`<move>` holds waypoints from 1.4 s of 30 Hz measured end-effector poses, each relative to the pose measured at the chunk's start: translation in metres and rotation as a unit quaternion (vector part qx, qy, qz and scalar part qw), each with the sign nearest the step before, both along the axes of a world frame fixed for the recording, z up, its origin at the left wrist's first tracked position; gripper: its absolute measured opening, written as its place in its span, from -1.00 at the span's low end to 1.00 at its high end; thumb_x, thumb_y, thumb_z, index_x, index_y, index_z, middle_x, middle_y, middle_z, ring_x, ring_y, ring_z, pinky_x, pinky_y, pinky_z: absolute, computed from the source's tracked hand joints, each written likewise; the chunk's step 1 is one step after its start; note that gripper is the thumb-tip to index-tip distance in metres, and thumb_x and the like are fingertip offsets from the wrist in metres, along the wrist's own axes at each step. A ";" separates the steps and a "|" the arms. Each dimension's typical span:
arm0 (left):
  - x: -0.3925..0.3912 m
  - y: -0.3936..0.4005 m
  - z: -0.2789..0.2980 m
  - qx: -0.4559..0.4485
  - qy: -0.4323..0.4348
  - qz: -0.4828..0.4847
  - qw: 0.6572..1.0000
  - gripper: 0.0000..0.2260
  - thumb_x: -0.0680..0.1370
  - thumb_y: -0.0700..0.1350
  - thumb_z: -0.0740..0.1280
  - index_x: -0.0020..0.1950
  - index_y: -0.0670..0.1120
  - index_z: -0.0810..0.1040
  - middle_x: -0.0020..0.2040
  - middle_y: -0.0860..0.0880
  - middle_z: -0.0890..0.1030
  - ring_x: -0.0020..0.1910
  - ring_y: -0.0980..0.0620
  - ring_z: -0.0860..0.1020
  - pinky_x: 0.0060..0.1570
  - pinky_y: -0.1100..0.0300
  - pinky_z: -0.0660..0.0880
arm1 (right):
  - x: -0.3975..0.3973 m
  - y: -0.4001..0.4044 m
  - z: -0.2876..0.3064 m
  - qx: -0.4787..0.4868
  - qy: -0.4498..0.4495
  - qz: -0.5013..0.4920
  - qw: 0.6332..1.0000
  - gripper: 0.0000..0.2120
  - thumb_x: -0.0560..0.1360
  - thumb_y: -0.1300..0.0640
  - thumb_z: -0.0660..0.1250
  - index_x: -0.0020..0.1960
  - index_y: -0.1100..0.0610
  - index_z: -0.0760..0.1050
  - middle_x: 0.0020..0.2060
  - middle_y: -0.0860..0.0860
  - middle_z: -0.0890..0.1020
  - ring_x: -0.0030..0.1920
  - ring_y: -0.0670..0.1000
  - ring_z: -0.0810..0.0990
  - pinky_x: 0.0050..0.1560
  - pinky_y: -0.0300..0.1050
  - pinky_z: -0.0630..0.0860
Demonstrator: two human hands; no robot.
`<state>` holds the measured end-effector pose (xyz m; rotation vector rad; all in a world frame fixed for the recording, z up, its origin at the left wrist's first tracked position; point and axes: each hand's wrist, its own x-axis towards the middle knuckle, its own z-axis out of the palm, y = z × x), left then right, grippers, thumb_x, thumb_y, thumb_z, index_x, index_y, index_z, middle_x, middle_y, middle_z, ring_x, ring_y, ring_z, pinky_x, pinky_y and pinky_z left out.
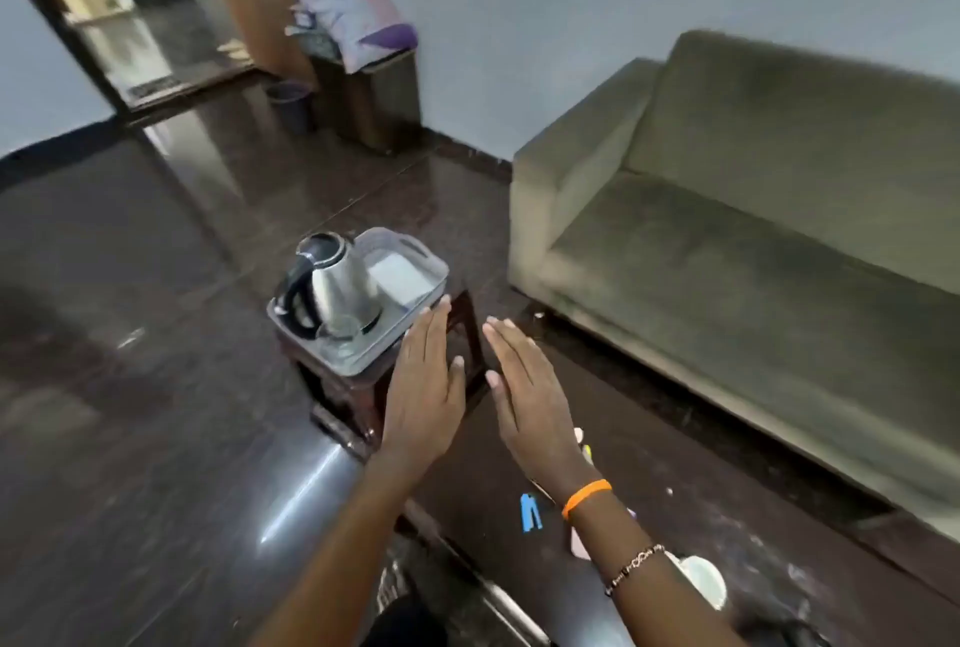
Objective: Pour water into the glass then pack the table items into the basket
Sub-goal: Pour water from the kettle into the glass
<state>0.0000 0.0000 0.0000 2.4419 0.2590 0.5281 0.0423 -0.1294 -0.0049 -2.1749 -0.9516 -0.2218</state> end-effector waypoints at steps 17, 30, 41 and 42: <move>0.022 0.243 -0.100 -0.232 0.177 0.221 0.931 -0.54 0.58 -0.17 0.15 0.49 -0.03 0.21 0.47 0.00 0.31 0.47 0.04 0.24 0.45 0.08 0.18 | 0.065 0.251 -0.134 -0.107 0.286 0.044 0.951 -0.61 0.58 0.19 0.20 0.39 0.22 0.34 0.35 0.13 0.45 0.39 0.07 0.39 0.44 -0.19 0.19; 0.087 0.364 -0.149 -0.293 0.201 0.233 0.905 -0.68 0.47 -0.08 0.33 0.22 -0.04 0.45 0.16 0.02 0.51 0.16 0.02 0.46 0.22 0.07 0.41 | 0.095 0.362 -0.214 -0.189 0.380 -0.071 0.903 -0.04 0.32 0.03 0.51 0.51 0.23 0.01 0.47 0.15 0.20 0.48 0.12 0.20 0.44 -0.03 0.24; 0.143 0.398 -0.150 -0.331 0.255 0.196 0.887 -0.67 0.23 0.17 0.51 -0.29 -0.01 0.50 -0.44 0.07 0.49 -0.42 0.05 0.48 -0.35 0.13 0.46 | 0.100 0.354 -0.221 -0.061 0.324 -0.146 0.933 -0.21 0.12 0.14 0.55 0.29 0.14 0.31 0.14 0.07 0.47 0.15 -0.01 0.45 0.17 -0.41 0.32; 0.144 0.400 -0.149 -0.319 0.244 0.199 0.894 -0.65 0.21 0.19 0.51 -0.28 -0.02 0.49 -0.45 0.05 0.46 -0.43 0.04 0.45 -0.35 0.13 0.45 | 0.099 0.352 -0.217 -0.042 0.320 -0.153 0.934 -0.20 0.12 0.15 0.55 0.29 0.13 0.32 0.14 0.06 0.46 0.15 -0.03 0.44 0.19 -0.49 0.28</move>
